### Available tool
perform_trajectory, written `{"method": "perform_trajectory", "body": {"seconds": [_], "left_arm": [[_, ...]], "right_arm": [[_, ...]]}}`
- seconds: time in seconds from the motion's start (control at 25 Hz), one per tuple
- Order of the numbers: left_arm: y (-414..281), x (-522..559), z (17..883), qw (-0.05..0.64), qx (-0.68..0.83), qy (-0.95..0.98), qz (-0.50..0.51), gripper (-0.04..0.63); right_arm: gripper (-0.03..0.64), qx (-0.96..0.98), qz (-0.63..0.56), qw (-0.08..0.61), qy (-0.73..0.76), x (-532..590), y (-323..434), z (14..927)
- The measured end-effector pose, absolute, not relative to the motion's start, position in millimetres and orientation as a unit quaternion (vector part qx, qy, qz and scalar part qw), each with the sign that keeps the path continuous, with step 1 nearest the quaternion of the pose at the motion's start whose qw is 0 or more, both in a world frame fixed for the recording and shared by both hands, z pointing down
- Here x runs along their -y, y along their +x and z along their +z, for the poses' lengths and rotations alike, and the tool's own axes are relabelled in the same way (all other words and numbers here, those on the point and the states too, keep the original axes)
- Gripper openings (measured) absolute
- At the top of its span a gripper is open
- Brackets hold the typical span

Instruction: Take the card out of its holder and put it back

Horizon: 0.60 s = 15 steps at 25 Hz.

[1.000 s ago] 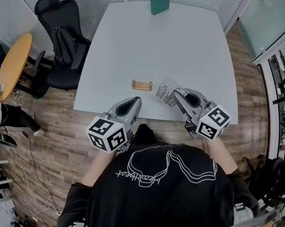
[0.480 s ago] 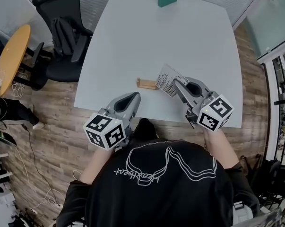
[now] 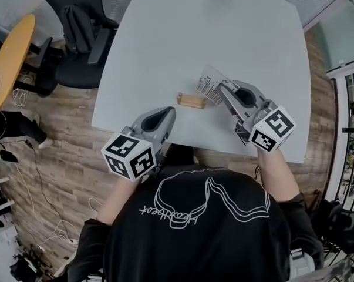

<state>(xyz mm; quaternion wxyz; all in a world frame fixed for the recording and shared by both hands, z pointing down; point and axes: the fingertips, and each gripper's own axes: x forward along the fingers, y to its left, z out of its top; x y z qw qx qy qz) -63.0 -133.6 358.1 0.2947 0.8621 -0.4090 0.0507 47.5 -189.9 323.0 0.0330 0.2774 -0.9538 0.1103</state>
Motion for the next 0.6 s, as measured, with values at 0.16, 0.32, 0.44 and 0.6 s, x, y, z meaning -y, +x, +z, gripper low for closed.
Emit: {"method": "perform_trajectory", "body": {"seconds": [0.16,0.32,0.44,0.6], "left_arm": [[-69,145,371,0.311,0.413,0.854,0.056,0.014],[-73,156,387,0.323,0.415,0.848,0.065,0.014],[-78,160,401,0.334,0.416,0.843,0.070,0.014],[-85,159,414,0.345,0.418,0.837,0.075,0.014]], "right_arm": [[0.025,0.964,0.096,0.040,0.243,202,34,332],[0.025,0.975,0.083,0.044,0.203,207,20,347],[0.025,0.981,0.084,0.041,0.172,206,8,360],[0.025,0.986,0.083,0.046,0.138,203,-4,372]]}}
